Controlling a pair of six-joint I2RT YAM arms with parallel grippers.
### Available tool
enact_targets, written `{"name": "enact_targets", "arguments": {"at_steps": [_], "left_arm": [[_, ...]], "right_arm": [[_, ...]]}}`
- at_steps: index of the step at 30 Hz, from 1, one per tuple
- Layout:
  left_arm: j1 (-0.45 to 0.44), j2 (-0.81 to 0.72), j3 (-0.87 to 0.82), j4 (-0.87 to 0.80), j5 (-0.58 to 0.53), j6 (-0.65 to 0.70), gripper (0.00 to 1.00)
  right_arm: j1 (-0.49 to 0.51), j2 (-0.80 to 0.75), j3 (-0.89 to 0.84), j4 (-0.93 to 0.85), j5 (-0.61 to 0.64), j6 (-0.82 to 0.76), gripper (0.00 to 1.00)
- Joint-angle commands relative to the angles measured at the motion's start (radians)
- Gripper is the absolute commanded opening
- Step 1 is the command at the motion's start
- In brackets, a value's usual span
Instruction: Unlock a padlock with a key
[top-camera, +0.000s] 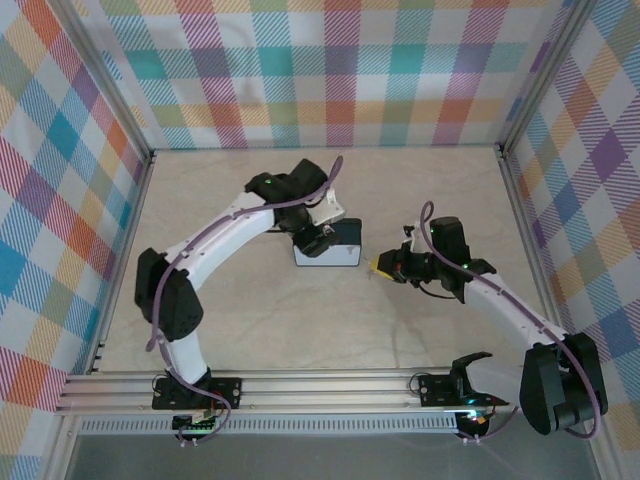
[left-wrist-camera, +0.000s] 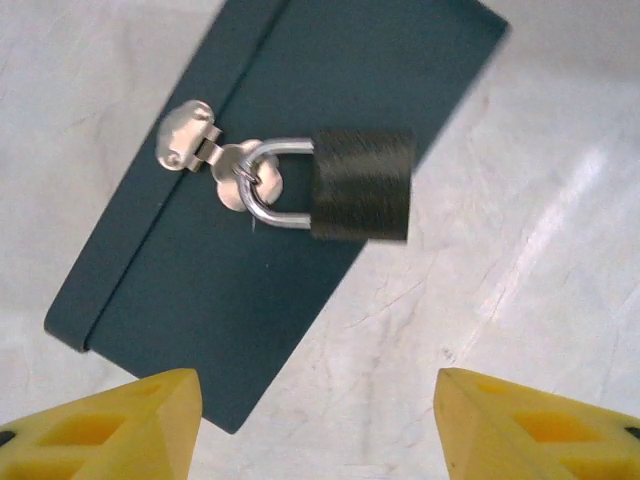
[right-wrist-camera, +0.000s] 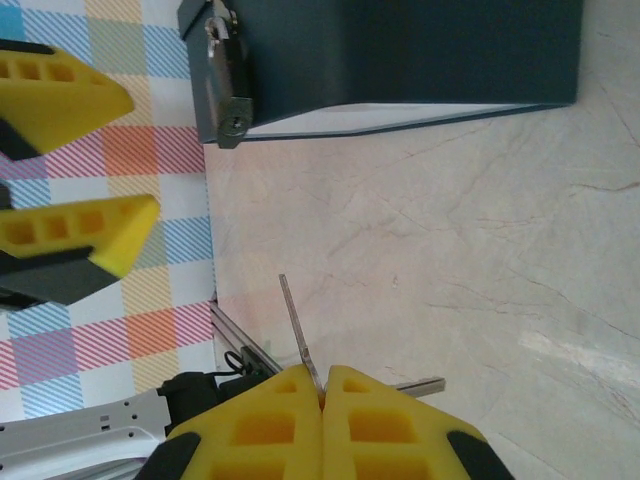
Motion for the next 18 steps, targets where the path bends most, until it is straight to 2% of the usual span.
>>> {"name": "enact_targets", "arguments": {"at_steps": [1,4,7,18], "left_arm": [[0.074,-0.025,0.007,0.122,0.231,0.479,0.63],[0.086,0.072,0.121,0.021,0.266,0.610,0.62],[0.087,0.148,0.188,-0.009,0.291,0.695,0.62],[0.090,0.217,0.197,0.019,0.411,0.909,0.63]], "right_arm": [[-0.004,0.016,0.051,-0.049,-0.030,-0.025,0.02],[-0.001,0.044,0.065,-0.040,-0.046,-0.005,0.02],[-0.001,0.055,0.090,-0.072,-0.046,-0.005,0.01],[-0.003,0.059,0.126,-0.155,-0.098,0.004,0.02]]}}
